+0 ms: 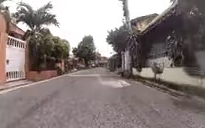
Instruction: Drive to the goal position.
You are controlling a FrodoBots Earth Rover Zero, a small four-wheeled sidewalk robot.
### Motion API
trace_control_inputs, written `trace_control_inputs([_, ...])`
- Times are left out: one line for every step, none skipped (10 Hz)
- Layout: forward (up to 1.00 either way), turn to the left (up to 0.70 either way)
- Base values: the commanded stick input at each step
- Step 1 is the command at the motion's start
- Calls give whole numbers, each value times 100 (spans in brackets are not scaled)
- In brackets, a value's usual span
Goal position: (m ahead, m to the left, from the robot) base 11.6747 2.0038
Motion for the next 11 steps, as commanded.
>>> trace_control_inputs([100, 0])
trace_control_inputs([100, 0])
trace_control_inputs([100, 0])
trace_control_inputs([100, 0])
trace_control_inputs([100, 0])
trace_control_inputs([100, 0])
trace_control_inputs([100, 2])
trace_control_inputs([100, 17])
trace_control_inputs([100, 39])
trace_control_inputs([100, 40])
trace_control_inputs([100, 0])
